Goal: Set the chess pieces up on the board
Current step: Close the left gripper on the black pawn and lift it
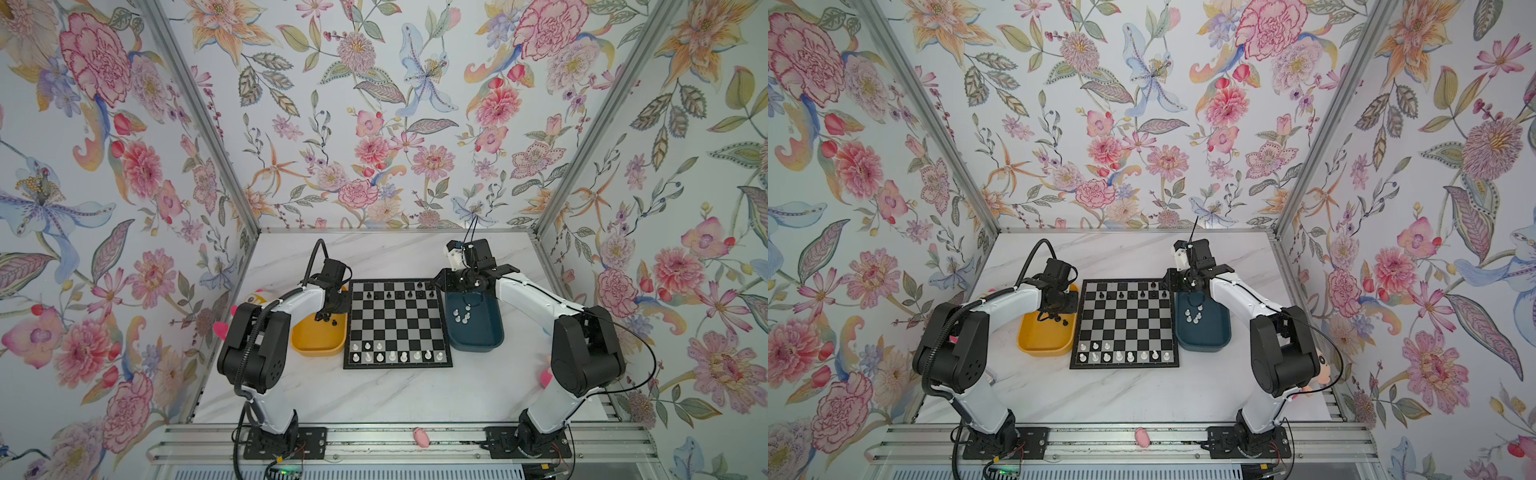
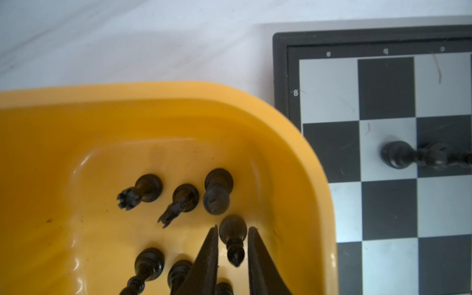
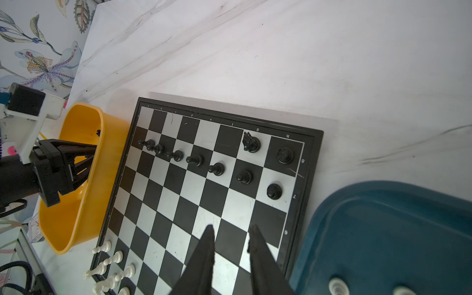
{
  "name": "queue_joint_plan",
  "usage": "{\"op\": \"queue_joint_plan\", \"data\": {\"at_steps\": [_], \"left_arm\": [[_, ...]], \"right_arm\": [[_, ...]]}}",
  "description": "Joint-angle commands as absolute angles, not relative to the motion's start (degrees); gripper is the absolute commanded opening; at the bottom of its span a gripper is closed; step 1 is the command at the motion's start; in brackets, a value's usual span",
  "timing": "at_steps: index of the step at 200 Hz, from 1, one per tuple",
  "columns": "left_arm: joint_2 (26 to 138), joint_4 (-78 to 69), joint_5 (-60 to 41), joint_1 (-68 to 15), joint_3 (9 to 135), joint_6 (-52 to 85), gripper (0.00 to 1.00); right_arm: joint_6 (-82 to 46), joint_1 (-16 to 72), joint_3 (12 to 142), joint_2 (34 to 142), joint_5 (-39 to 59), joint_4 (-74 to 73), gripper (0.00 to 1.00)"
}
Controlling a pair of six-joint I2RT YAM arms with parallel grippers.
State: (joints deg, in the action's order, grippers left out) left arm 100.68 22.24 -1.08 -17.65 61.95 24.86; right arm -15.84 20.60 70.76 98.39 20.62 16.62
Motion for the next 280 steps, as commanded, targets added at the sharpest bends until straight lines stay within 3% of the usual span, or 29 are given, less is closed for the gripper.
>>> {"op": "queue_joint_plan", "data": {"at_steps": [1,104,155,214,280], "left_arm": [[101.9,23.5,-0.2,-18.0,63.6,24.4,0.24],[102.9,23.6,-0.2,-18.0,63.7,24.5,0.19],[102.3,24.4,0.3,-18.0,64.1,24.5,0.06],[97.8,27.5,2.4,-18.4,65.5,24.6,0.02],[98.2,32.7,3.3,-22.2,78.4,22.6,0.03]], "right_arm": [[-16.2,20.6,70.1,99.5,21.0,16.0,0.25],[-16.4,20.5,69.6,99.7,21.1,16.0,0.25],[-16.4,20.5,69.5,99.7,21.2,16.0,0.25],[-16.4,20.5,68.6,98.2,21.2,15.9,0.24],[-16.0,20.0,66.6,93.7,20.5,15.6,0.24]]}}
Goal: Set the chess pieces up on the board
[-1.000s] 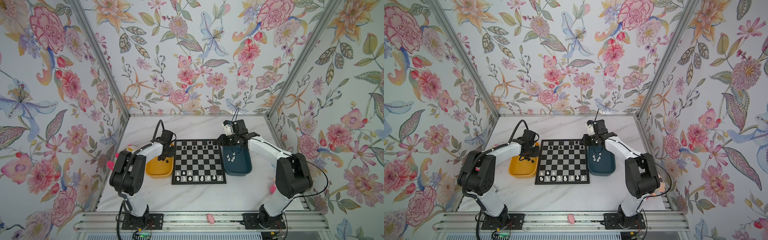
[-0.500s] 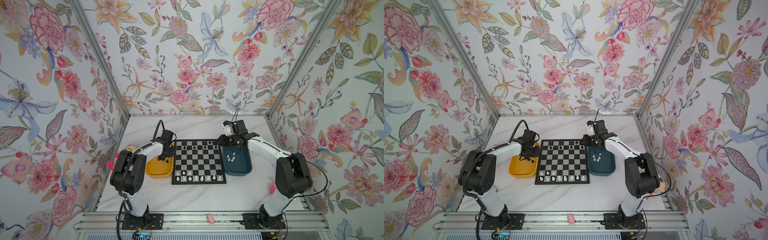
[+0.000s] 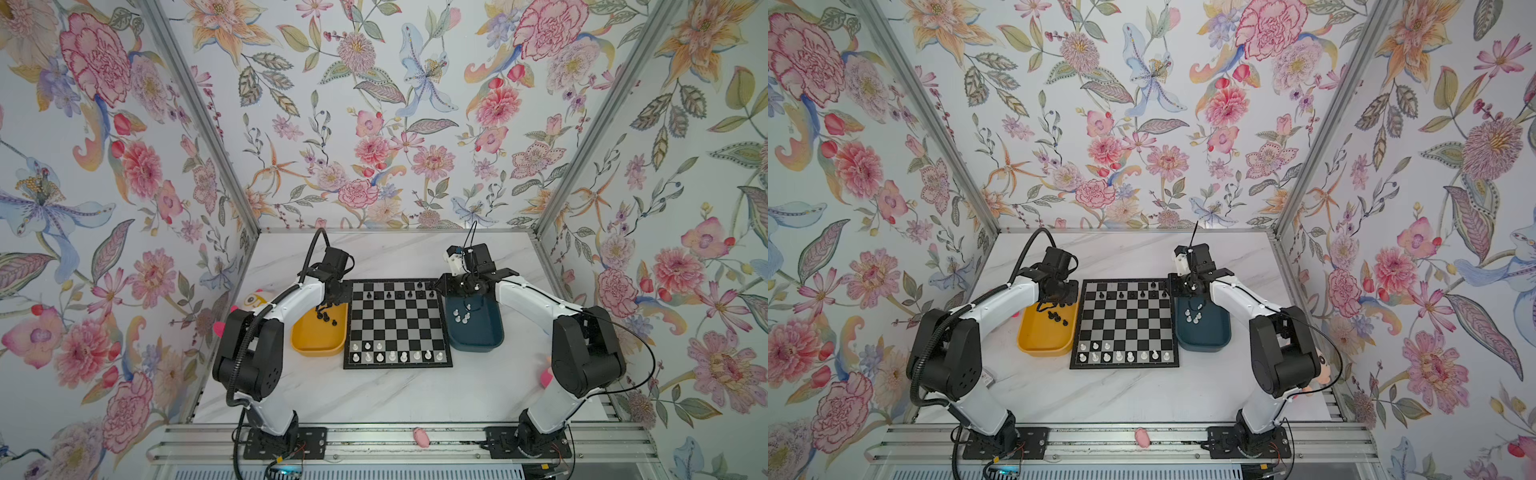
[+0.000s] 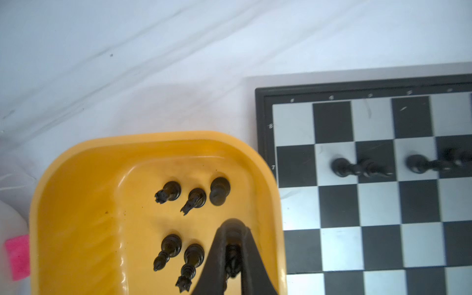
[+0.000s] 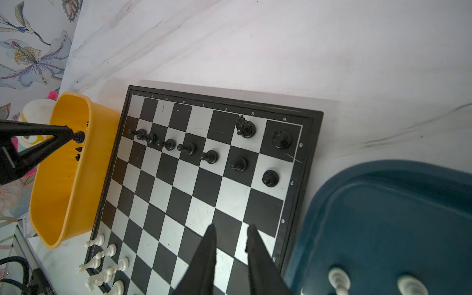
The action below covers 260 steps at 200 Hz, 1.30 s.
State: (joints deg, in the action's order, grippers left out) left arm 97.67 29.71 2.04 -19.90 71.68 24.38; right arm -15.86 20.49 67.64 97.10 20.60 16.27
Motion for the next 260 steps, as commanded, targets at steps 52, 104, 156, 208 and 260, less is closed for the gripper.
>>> {"op": "queue_joint_plan", "data": {"at_steps": [52,104,156,208,260], "left_arm": [[108.8,36.7,2.7,-27.7,94.5,19.5,0.03],[121.1,40.4,0.0,-32.3,109.8,17.4,0.03],[130.4,44.1,-1.9,-34.8,121.1,16.0,0.02],[135.5,46.0,-3.7,-36.3,125.8,15.8,0.02],[137.2,45.6,-5.3,-37.1,125.8,16.3,0.02]], "right_arm": [[-15.7,18.9,64.5,90.6,20.1,15.5,0.24],[-15.7,16.7,61.5,86.8,19.4,15.4,0.24],[-15.8,14.4,58.8,83.9,18.8,15.5,0.24],[-15.9,13.0,56.5,82.6,18.7,15.5,0.24],[-15.9,12.7,56.0,83.0,19.1,15.2,0.24]]}}
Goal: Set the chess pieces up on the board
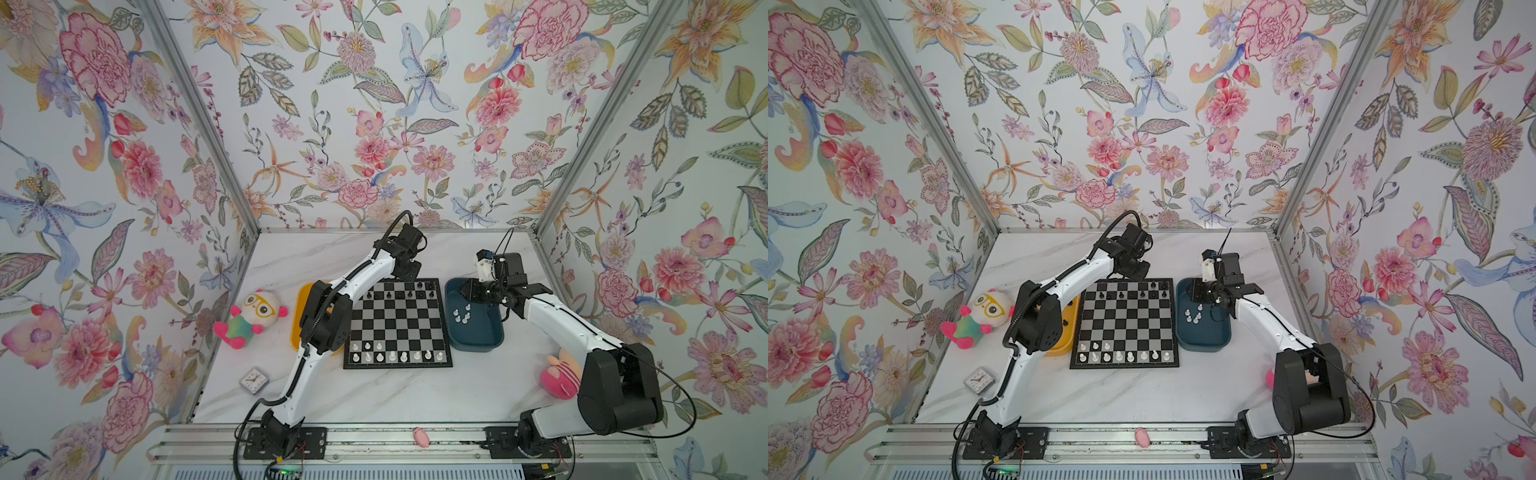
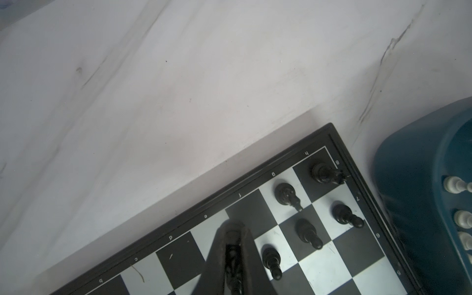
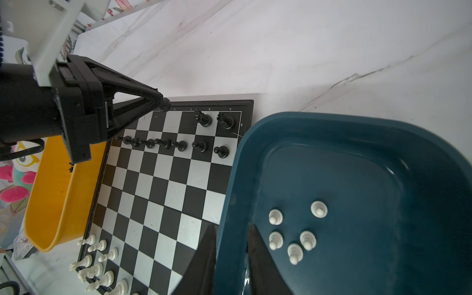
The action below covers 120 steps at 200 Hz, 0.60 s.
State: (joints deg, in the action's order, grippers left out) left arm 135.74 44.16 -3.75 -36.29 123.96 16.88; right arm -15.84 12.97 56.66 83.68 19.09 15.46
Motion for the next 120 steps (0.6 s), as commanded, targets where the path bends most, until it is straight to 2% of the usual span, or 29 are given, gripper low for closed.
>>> {"op": "queue_joint_plan", "data": {"at_steps": [1,120], "left_arm": [[137.2,45.6,-5.3,-37.1,125.8,16.3,0.02],[138.7,44.6,-6.4,-37.9,124.1,17.0,0.01]], "right_arm": [[-15.9,12.7,56.0,83.0,19.1,15.2,0.24],[-16.5,12.6,55.7,84.3,20.0,14.1,0.24]]}}
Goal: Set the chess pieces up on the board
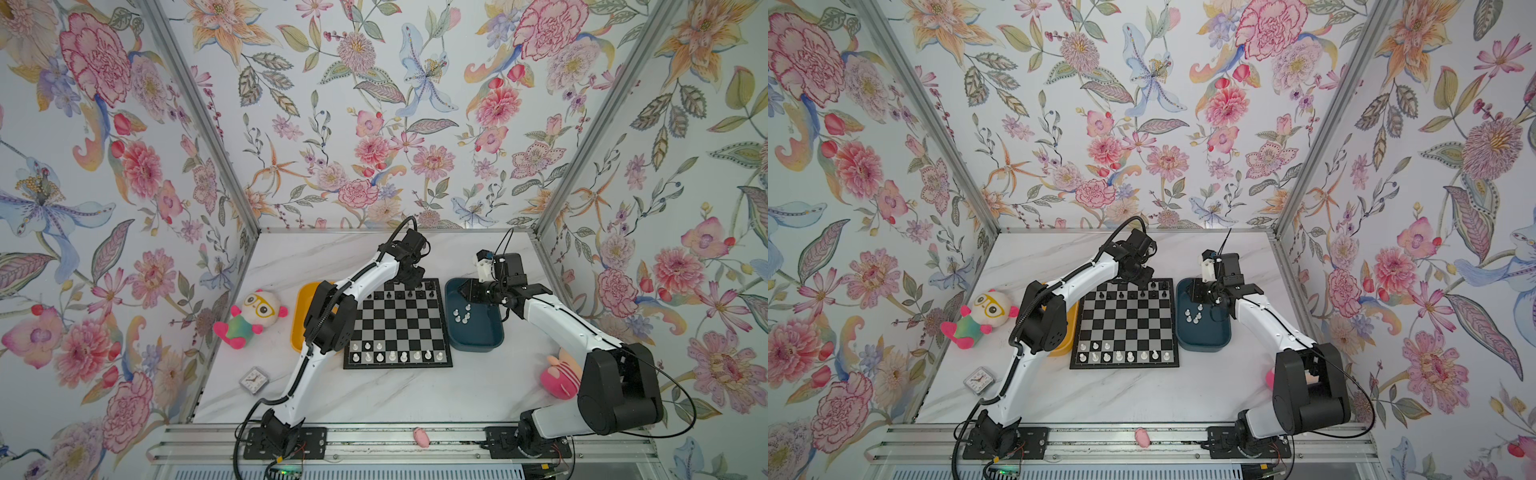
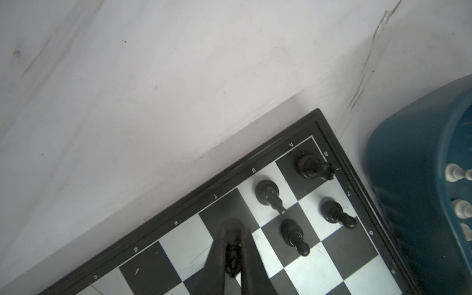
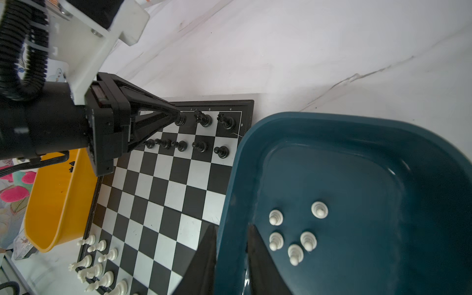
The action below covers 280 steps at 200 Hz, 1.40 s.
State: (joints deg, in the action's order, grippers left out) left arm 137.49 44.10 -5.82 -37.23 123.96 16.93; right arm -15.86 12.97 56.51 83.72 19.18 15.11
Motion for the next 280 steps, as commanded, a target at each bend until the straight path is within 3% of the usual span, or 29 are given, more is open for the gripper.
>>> {"op": "queue_joint_plan", "data": {"at_steps": [1,201,280], "left_arm": [[138.7,44.6,-6.4,-37.8,124.1,17.0,0.01],[141.5,45.1,-5.4,-37.8,125.2,16.6,0.02],[141.2,45.4,-5.1,-37.8,125.4,16.3,0.16]], "right_arm": [[-16.5,12.6,55.7,84.3,20.0,14.1,0.24],[-17.0,12.7,55.8,85.6,20.8,13.6,0.24],[-16.9,12.7,55.9,85.6,20.9,13.5,0.24]]}}
